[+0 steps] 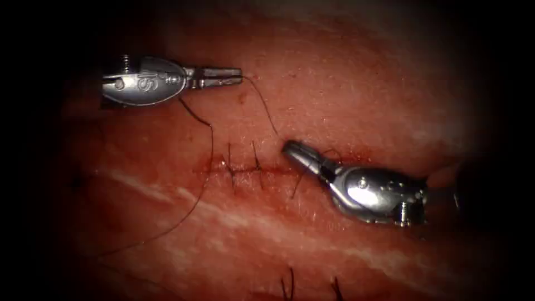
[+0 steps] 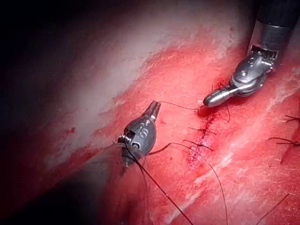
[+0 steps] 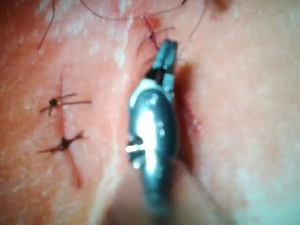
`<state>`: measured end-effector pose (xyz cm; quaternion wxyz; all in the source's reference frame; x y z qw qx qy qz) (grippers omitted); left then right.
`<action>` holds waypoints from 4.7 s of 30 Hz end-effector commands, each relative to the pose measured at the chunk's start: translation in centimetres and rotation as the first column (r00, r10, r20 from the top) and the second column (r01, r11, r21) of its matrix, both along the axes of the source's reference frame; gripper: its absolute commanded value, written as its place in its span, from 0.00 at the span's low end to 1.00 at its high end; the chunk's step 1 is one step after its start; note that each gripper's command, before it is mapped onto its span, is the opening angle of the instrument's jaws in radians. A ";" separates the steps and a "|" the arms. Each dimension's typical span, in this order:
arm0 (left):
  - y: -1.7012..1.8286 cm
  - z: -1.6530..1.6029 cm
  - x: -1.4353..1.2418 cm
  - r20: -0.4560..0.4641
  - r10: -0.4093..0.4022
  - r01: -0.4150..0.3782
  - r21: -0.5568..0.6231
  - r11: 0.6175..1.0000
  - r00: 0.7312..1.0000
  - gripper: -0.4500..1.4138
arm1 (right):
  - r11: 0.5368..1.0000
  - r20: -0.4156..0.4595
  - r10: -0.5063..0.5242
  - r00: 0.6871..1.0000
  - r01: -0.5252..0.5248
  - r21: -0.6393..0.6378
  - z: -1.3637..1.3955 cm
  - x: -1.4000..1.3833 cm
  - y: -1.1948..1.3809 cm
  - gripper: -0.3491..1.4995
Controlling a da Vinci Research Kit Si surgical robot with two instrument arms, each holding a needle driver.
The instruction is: Wound Closure
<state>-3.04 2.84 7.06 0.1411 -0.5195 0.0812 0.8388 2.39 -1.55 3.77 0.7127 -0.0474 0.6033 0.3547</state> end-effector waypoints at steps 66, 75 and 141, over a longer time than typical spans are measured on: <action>1.75 1.22 0.13 -0.123 -0.160 0.158 -0.028 0.987 0.979 0.00 | 0.999 0.040 -0.011 0.999 0.012 -0.029 -0.26 -0.15 -1.53 0.00; 1.83 1.31 0.16 -0.132 -0.168 0.166 -0.032 0.986 0.977 0.00 | 1.000 0.041 -0.025 0.999 0.025 -0.009 -0.22 -0.16 -1.91 0.00; -1.65 -0.46 -0.72 0.183 0.082 -0.106 0.128 0.986 0.980 0.00 | 0.861 -0.379 -0.420 0.824 0.494 0.120 0.43 0.16 0.48 0.00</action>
